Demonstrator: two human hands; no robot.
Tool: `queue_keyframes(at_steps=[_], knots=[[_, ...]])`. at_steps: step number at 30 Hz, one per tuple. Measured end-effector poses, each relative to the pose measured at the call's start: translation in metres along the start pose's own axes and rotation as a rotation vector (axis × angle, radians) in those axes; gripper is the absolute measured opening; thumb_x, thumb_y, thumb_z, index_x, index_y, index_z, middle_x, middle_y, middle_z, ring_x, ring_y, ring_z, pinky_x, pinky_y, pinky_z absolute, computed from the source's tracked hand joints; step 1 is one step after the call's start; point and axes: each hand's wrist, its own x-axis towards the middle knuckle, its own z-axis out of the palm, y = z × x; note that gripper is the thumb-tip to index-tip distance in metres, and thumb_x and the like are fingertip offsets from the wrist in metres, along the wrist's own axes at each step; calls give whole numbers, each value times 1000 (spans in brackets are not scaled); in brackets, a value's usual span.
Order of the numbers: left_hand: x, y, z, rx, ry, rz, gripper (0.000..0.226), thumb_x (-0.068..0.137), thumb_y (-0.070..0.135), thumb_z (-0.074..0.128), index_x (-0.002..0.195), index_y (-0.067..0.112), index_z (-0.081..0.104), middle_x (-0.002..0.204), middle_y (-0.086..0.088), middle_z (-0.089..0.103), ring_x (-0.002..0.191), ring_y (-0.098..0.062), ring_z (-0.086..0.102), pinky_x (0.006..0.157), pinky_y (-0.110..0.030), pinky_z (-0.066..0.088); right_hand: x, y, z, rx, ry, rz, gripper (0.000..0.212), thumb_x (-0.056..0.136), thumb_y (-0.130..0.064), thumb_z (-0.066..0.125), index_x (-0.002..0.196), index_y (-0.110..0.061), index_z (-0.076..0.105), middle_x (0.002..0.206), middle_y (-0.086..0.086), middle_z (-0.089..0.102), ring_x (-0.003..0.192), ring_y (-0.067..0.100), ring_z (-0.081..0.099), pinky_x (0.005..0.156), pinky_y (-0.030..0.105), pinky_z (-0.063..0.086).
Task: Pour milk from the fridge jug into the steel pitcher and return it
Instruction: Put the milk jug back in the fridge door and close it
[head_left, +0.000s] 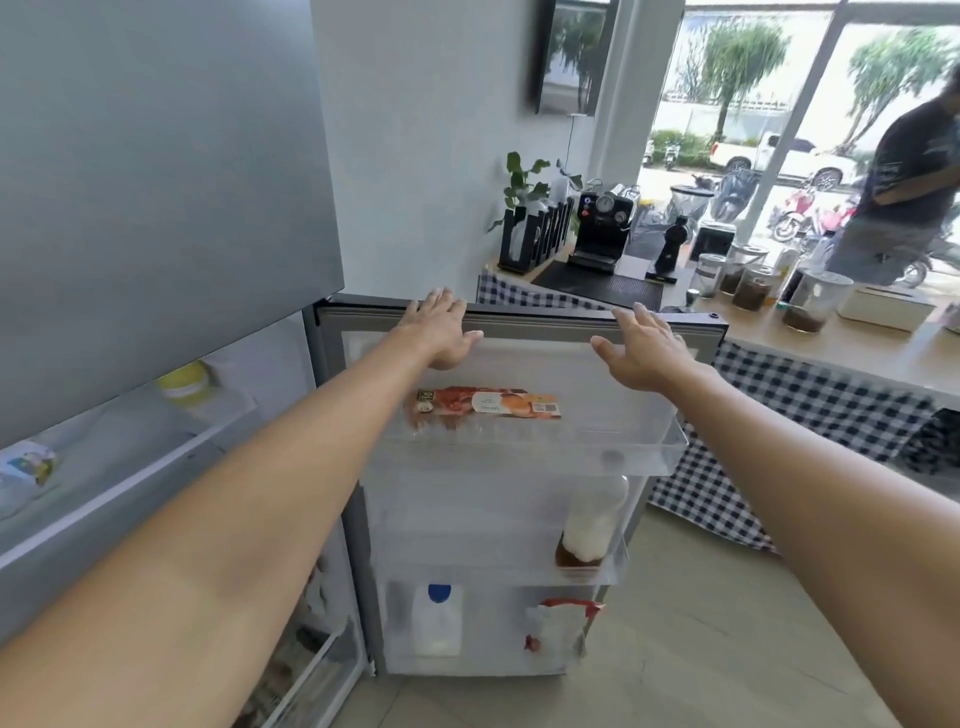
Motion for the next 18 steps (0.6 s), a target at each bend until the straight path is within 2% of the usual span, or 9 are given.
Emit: queue_keyframes(at_steps=[4, 8, 12, 18], knots=[[27, -4, 13, 12, 10, 38, 71, 99, 53, 23, 153, 14, -2, 162, -9, -3, 149, -23, -3, 121, -43, 0, 33, 6, 10, -20, -7, -2, 68, 97, -56, 32, 153, -20, 18, 162, 10, 8, 149, 26, 4, 116, 49, 10], [44, -7, 18, 75, 20, 61, 76, 96, 59, 23, 153, 14, -1, 162, -10, 4, 149, -26, 3, 121, -46, 4, 50, 21, 24, -30, 15, 5, 65, 98, -57, 21, 153, -23, 15, 163, 2, 10, 149, 19, 2, 116, 50, 1], [44, -6, 24, 92, 64, 47, 76, 96, 59, 22, 153, 14, 1, 161, -12, 7, 148, -28, 6, 120, -47, 4, 51, 22, 34, -22, 54, 2, 61, 98, -53, 20, 152, -25, 16, 161, -2, 11, 148, 16, 1, 117, 53, 0], [30, -2, 23, 85, 31, 36, 77, 96, 60, 19, 153, 12, -3, 161, -13, 0, 149, -27, -2, 120, -43, -2, 27, 22, 34, -44, 77, 11, 59, 100, -49, 21, 153, -24, 14, 162, -2, 9, 148, 18, -2, 115, 53, -8]])
